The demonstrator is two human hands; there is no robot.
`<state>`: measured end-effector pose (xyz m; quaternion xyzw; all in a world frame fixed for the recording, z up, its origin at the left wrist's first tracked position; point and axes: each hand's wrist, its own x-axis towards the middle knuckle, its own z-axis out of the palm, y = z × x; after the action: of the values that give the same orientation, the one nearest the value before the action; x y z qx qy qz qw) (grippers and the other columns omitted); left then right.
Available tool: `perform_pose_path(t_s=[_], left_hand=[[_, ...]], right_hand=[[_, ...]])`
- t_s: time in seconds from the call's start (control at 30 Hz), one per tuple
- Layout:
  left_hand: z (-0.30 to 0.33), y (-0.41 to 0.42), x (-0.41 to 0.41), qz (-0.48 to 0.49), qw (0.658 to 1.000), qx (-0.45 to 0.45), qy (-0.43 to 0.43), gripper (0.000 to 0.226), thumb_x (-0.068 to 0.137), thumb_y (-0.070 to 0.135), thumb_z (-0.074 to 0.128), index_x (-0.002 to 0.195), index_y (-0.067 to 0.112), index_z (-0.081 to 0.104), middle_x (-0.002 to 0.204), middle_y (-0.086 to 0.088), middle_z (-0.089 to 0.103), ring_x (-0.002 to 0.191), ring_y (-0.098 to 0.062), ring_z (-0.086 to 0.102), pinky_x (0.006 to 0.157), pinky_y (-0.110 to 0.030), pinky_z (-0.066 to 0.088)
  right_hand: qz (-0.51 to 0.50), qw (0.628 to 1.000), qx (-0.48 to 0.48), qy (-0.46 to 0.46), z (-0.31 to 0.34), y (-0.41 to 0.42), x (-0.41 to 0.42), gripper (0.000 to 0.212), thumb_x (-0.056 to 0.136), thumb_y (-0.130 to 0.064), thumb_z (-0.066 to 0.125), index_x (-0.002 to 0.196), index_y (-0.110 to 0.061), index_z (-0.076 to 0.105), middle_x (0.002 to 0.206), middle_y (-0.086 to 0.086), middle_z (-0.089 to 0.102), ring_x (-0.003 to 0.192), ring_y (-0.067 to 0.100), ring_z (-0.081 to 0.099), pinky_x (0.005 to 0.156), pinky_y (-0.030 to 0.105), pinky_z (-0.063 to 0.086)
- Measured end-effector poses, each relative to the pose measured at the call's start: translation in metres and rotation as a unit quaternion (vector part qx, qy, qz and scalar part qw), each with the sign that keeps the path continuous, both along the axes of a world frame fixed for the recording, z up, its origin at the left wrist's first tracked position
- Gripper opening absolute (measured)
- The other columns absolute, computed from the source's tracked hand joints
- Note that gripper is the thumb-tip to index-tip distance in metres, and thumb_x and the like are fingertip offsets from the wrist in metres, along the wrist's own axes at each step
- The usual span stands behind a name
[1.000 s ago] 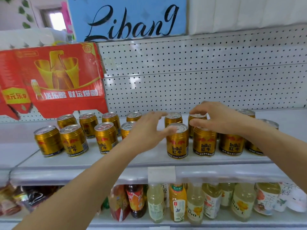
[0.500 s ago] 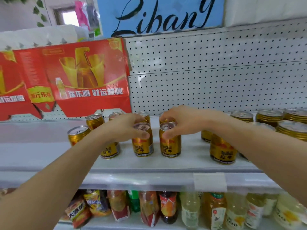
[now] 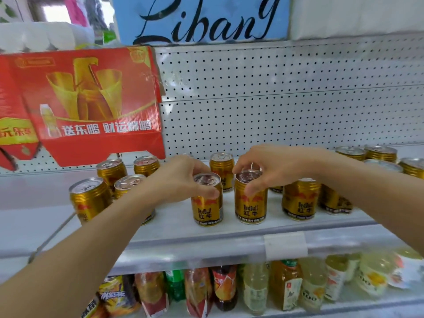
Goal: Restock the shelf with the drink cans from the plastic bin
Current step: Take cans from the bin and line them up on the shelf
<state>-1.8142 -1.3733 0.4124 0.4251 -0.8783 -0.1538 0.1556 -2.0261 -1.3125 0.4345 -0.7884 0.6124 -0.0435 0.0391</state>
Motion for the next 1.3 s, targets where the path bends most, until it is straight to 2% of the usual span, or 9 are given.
perform_pose_path(t_s=[0.07,0.27,0.47,0.6,0.73,0.93,1.0,1.13,1.3], left_hand=[[0.000,0.003,-0.007,-0.011,1.000,0.005,0.004,0.043,0.073,0.045,0.079,0.112,0.029,0.070,0.099,0.012,0.069,0.086,0.000,0.061,0.077,-0.028,0.057],[-0.001,0.008,-0.014,-0.019,1.000,0.002,0.009,0.049,0.072,0.047,0.079,0.115,0.028,0.069,0.105,0.011,0.068,0.089,0.000,0.060,0.080,-0.029,0.056],[-0.004,0.008,-0.013,-0.017,1.000,0.011,0.010,0.058,0.071,0.049,0.079,0.123,0.028,0.065,0.110,0.012,0.065,0.090,0.001,0.059,0.072,-0.019,0.051],[0.005,-0.001,-0.014,-0.020,0.998,0.050,0.025,0.066,0.072,0.060,0.072,0.130,0.033,0.057,0.119,0.011,0.062,0.102,-0.007,0.059,0.083,-0.028,0.052],[0.018,-0.030,-0.026,0.009,0.996,0.016,0.087,0.064,0.081,0.056,0.066,0.138,0.033,0.049,0.133,0.009,0.056,0.112,-0.009,0.056,0.094,-0.038,0.050],[0.012,-0.076,-0.068,0.015,0.998,0.049,-0.045,0.074,0.084,0.047,0.069,0.148,0.027,0.037,0.149,0.001,0.043,0.131,-0.023,0.046,0.107,-0.040,0.038],[0.010,-0.083,-0.079,0.018,0.996,0.053,-0.076,0.073,0.083,0.042,0.072,0.146,0.023,0.041,0.145,-0.002,0.048,0.121,-0.024,0.055,0.104,-0.041,0.043],[0.011,-0.087,-0.092,0.008,0.994,0.052,-0.091,0.067,0.079,0.040,0.075,0.139,0.022,0.050,0.124,-0.002,0.061,0.082,-0.018,0.066,0.077,-0.033,0.057],[0.008,-0.078,-0.111,-0.009,0.996,0.057,-0.068,0.070,0.076,0.045,0.078,0.137,0.023,0.052,0.122,-0.003,0.062,0.079,-0.019,0.068,0.077,-0.035,0.057]], right_hand=[[-0.004,1.000,0.007,0.001,0.002,0.006,-0.002,0.055,0.080,-0.047,0.071,0.130,-0.032,0.054,0.116,-0.011,0.052,0.101,0.008,0.052,0.073,0.018,0.038],[0.000,1.000,0.014,0.009,0.004,0.015,-0.007,0.054,0.079,-0.046,0.072,0.129,-0.033,0.055,0.125,-0.008,0.054,0.110,0.013,0.054,0.093,0.031,0.045],[-0.003,1.000,0.025,0.007,0.004,0.013,-0.009,0.055,0.077,-0.048,0.074,0.127,-0.035,0.056,0.121,-0.011,0.055,0.105,0.011,0.057,0.090,0.031,0.048],[-0.007,1.000,0.011,-0.018,0.014,0.002,-0.018,0.052,0.080,-0.056,0.066,0.127,-0.036,0.057,0.117,-0.013,0.060,0.105,0.006,0.057,0.091,0.031,0.049],[-0.058,0.996,-0.051,-0.041,0.029,-0.021,-0.048,0.044,0.086,-0.042,0.066,0.128,-0.031,0.058,0.127,-0.008,0.059,0.111,0.010,0.055,0.094,0.032,0.046],[-0.127,0.988,0.043,0.071,0.022,-0.043,-0.072,0.057,0.083,-0.038,0.069,0.136,-0.029,0.051,0.138,-0.004,0.048,0.122,0.017,0.049,0.099,0.033,0.043],[-0.122,0.989,0.038,0.071,0.014,-0.050,-0.074,0.054,0.082,-0.032,0.071,0.133,-0.026,0.055,0.133,-0.004,0.051,0.119,0.017,0.051,0.097,0.032,0.045],[-0.110,0.992,0.021,0.058,0.005,-0.057,-0.079,0.046,0.082,-0.024,0.072,0.126,-0.022,0.060,0.115,-0.005,0.059,0.106,0.016,0.055,0.091,0.032,0.051],[-0.102,0.993,0.010,0.052,0.003,-0.059,-0.083,0.047,0.081,-0.026,0.072,0.127,-0.021,0.060,0.121,-0.003,0.060,0.109,0.017,0.056,0.093,0.033,0.050]])
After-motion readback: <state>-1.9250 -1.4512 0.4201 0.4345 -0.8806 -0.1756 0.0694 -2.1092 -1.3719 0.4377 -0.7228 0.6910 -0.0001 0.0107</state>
